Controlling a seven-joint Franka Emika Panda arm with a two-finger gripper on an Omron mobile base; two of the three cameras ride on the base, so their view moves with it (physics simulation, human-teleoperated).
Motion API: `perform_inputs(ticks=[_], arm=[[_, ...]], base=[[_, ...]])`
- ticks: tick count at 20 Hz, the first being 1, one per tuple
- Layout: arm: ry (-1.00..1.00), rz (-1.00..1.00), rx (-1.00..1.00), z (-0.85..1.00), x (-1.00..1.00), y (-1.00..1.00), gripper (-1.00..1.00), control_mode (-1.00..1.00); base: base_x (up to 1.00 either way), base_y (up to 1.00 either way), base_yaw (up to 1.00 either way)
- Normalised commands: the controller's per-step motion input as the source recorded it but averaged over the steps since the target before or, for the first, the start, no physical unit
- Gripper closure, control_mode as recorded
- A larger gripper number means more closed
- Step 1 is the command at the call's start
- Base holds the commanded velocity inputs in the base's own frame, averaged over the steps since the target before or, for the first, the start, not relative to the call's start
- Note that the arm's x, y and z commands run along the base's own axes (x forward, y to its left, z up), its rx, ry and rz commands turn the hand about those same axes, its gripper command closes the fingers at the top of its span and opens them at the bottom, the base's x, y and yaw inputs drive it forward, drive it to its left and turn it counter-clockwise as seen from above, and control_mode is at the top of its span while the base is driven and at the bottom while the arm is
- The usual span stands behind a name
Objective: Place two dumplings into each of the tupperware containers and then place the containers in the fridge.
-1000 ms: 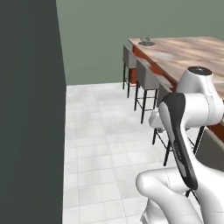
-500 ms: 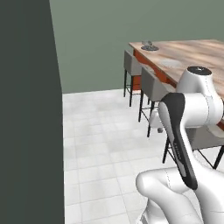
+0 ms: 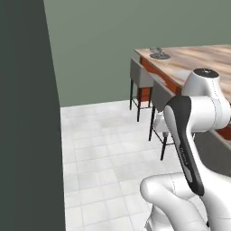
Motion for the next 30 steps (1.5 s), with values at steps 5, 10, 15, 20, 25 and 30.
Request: perform_inputs(ticks=[5, 10, 15, 20, 25, 30], arm=[[0.00, 0.00, 0.00, 0.00, 0.00, 0.00, -1.00, 1.00], [0.00, 0.00, 0.00, 0.00, 0.00, 0.00, -1.00, 1.00], [0.00, 0.00, 0.00, 0.00, 0.00, 0.00, -1.00, 1.00], [0.00, 0.00, 0.00, 0.00, 0.00, 0.00, -1.00, 1.00], [0.00, 0.00, 0.00, 0.00, 0.00, 0.00, -1.00, 1.00], [0.00, 0.00, 0.00, 0.00, 0.00, 0.00, -1.00, 1.00]], base=[[1.00, 0.38, -0.09], [1.00, 0.51, -0.11], [1.00, 0.41, -0.09], [1.00, 0.41, -0.08], [1.00, 0.37, -0.07], [0.93, 0.32, -0.06]])
